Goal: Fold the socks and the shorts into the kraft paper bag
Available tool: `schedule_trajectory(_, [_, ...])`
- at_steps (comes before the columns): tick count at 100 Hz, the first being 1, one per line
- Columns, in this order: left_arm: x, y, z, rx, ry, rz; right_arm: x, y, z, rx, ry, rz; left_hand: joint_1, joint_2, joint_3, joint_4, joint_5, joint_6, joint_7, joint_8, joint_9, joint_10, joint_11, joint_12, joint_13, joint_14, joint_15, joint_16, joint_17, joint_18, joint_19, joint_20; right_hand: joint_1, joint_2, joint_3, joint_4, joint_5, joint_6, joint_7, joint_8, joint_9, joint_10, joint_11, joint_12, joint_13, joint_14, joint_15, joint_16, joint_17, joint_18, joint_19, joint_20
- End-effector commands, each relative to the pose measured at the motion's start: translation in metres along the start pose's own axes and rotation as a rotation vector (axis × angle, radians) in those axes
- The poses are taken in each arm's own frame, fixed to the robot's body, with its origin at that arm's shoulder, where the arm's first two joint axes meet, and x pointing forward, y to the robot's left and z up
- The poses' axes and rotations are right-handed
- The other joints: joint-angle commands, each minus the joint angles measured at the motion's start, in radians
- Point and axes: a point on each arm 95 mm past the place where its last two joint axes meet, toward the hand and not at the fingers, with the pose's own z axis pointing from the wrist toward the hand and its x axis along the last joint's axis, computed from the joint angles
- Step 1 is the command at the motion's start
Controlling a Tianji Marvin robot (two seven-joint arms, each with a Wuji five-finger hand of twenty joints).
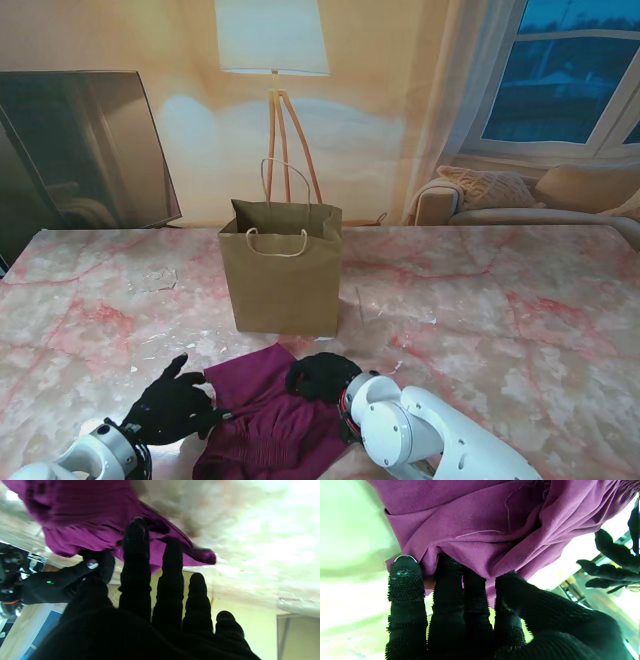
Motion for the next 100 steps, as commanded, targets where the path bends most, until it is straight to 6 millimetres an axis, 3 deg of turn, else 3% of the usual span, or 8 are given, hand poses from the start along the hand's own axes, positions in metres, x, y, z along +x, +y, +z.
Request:
schedule_trajectory(1, [-0.005, 0.005, -0.004, 0.045, -0.024, -0.024, -0.004, -0.016, -0.007, 0.031, 0.002, -0.013, -0.018, -0.050, 0.051, 0.035, -0.035, -0.021, -0.005, 0.004, -0.068, -0.023, -0.044, -0.050, -0.019, -0.021, -0.021, 0.014, -0.020, 0.000, 0.036, 0.089, -0.088, -0.026, -0.009, -0.026, -0.002, -0.037, 0.042, -0.033, 0.010, -0.003, 0.001, -0.010, -0.022, 0.096, -0.056, -0.029, 0.029, -0.015, 0.068, 0.018])
schedule_trajectory(14, [-0.008, 0.007, -0.005, 0.131, -0.088, 0.018, 0.003, -0.010, -0.016, -0.095, 0.057, -0.046, -0.063, -0.161, 0.155, 0.018, -0.206, 0.014, -0.082, 0.106, -0.139, -0.019, -0.086, -0.110, 0.003, -0.019, -0.029, -0.004, -0.051, 0.035, 0.141, 0.384, -0.190, -0.106, -0.042, -0.029, 0.079, -0.083, 0.109, -0.063, 0.099, -0.013, 0.034, -0.005, 0.065, 0.109, 0.048, 0.038, 0.100, -0.024, 0.146, 0.018])
schedule_trajectory(25, [-0.007, 0.008, 0.001, 0.164, -0.129, 0.031, 0.010, -0.002, -0.018, -0.236, 0.109, -0.097, -0.112, -0.227, 0.194, 0.005, -0.448, 0.093, -0.217, 0.157, -0.236, 0.008, -0.134, -0.158, -0.007, 0.000, -0.046, -0.032, -0.045, 0.053, 0.179, 0.439, -0.193, -0.191, -0.020, -0.046, 0.091, -0.109, 0.133, -0.065, 0.114, -0.041, 0.070, 0.008, 0.080, 0.091, 0.075, 0.075, 0.098, -0.022, 0.162, 0.019])
schedule_trajectory(38, [-0.005, 0.009, 0.012, 0.177, -0.165, 0.017, 0.015, 0.007, -0.014, -0.336, 0.162, -0.190, -0.153, -0.247, 0.161, -0.012, -0.563, 0.252, -0.521, 0.006, -0.359, 0.093, -0.200, -0.252, -0.052, 0.040, -0.078, -0.073, -0.050, 0.063, 0.158, 0.406, -0.175, -0.283, 0.054, -0.050, 0.053, -0.119, 0.064, -0.011, 0.032, -0.089, 0.071, 0.014, -0.015, 0.033, -0.027, 0.081, -0.020, -0.031, 0.051, 0.042])
schedule_trajectory(44, [-0.005, 0.009, 0.017, 0.169, -0.176, 0.009, 0.017, 0.010, -0.011, -0.355, 0.184, -0.231, -0.158, -0.238, 0.111, -0.013, -0.624, 0.321, -0.669, -0.121, -0.401, 0.114, -0.220, -0.292, -0.078, 0.054, -0.094, -0.092, -0.053, 0.066, 0.122, 0.394, -0.181, -0.308, 0.099, 0.042, 0.021, -0.097, -0.025, 0.046, -0.035, -0.103, 0.048, 0.010, -0.078, 0.004, -0.094, 0.055, -0.074, -0.033, -0.029, 0.059])
schedule_trajectory(59, [-0.006, 0.013, 0.034, 0.142, -0.200, -0.036, 0.021, 0.014, -0.003, -0.362, 0.220, -0.323, -0.180, -0.240, 0.028, -0.024, -0.665, 0.411, -0.727, -0.199, -0.464, 0.173, -0.224, -0.329, -0.131, 0.092, -0.107, -0.101, -0.037, 0.079, 0.049, 0.304, -0.160, -0.403, 0.105, 0.033, -0.072, -0.063, -0.091, 0.049, -0.154, -0.107, 0.001, -0.003, -0.177, -0.025, -0.172, 0.006, -0.136, -0.037, -0.121, 0.056])
schedule_trajectory(85, [-0.007, 0.024, 0.051, 0.034, -0.189, -0.111, 0.021, 0.008, 0.015, -0.318, 0.230, -0.422, -0.137, -0.320, -0.029, -0.037, -0.760, 0.464, -0.761, -0.238, -0.409, 0.142, -0.165, -0.260, -0.180, 0.076, -0.102, -0.062, -0.024, 0.089, -0.034, 0.106, -0.176, -0.465, 0.092, 0.016, -0.204, -0.008, -0.149, -0.002, -0.282, -0.095, -0.049, -0.019, -0.250, -0.033, -0.210, -0.022, -0.177, -0.040, -0.190, 0.063])
schedule_trajectory(100, [-0.007, 0.029, 0.056, -0.006, -0.192, -0.059, 0.018, 0.002, 0.024, -0.305, 0.214, -0.438, -0.069, -0.423, -0.020, -0.046, -0.746, 0.474, -0.739, -0.230, -0.366, 0.079, 0.011, 0.025, -0.177, 0.106, -0.028, 0.086, -0.022, 0.090, -0.032, 0.022, -0.188, -0.467, 0.087, 0.012, -0.261, 0.030, -0.158, -0.036, -0.336, -0.077, -0.050, -0.018, -0.255, -0.017, -0.185, -0.007, -0.176, -0.046, -0.199, 0.079])
